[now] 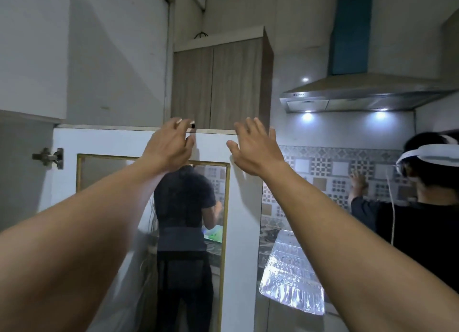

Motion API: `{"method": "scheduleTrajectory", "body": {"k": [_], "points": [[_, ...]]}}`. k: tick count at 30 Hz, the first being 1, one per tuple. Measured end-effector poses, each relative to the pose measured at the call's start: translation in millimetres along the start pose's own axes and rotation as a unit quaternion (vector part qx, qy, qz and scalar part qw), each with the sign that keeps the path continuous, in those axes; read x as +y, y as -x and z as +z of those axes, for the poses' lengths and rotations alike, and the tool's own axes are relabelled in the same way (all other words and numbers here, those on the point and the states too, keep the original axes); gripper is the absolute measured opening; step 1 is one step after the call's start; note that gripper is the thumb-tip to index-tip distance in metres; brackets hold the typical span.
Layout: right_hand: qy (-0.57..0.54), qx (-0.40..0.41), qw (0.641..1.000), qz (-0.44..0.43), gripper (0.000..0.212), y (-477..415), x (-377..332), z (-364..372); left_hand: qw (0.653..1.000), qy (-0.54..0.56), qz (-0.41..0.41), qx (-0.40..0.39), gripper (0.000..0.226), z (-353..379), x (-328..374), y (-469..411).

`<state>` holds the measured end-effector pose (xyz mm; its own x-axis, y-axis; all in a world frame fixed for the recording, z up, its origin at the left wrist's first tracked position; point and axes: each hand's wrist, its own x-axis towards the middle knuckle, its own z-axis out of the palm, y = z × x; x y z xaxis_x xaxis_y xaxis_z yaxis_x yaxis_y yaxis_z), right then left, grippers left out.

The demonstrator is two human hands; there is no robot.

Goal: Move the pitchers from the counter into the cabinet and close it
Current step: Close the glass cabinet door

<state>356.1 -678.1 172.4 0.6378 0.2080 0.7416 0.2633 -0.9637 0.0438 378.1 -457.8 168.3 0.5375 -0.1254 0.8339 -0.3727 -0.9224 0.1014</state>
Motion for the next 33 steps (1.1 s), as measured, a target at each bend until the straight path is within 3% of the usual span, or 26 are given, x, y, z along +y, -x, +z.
{"method": "scheduleTrajectory", "body": {"k": [4, 11, 18, 23, 25, 28, 30, 33], "points": [[-0.010, -0.020, 1.000, 0.004, 0.055, -9, 10, 4, 0.997, -0.054, 0.021, -0.050, 0.049, 15, 7, -17], [-0.006, -0.010, 1.000, 0.005, 0.025, -10, 4, -18, 0.995, -0.062, 0.006, -0.083, 0.049, 5, 14, -8], [-0.011, -0.045, 0.999, -0.017, 0.030, 9, -20, -70, 0.990, -0.029, -0.034, -0.133, 0.057, -52, 27, 16], [-0.138, -0.115, 0.984, 0.006, 0.027, 24, -63, -132, 0.991, 0.016, -0.075, -0.113, 0.066, -107, 25, 47], [-0.225, -0.170, 0.959, 0.003, 0.035, 31, -80, -155, 0.989, 0.014, -0.088, -0.114, 0.073, -137, 21, 62], [-0.427, -0.272, 0.862, 0.015, 0.042, 51, -102, -179, 0.983, 0.040, -0.139, -0.114, 0.080, -190, 18, 85], [-0.492, -0.316, 0.812, -0.003, 0.045, 59, -122, -184, 0.976, 0.085, -0.161, -0.117, 0.080, -231, 19, 101], [-0.542, -0.343, 0.766, -0.040, 0.042, 69, -166, -180, 0.937, 0.152, -0.263, -0.171, 0.076, -294, 24, 129]]}}
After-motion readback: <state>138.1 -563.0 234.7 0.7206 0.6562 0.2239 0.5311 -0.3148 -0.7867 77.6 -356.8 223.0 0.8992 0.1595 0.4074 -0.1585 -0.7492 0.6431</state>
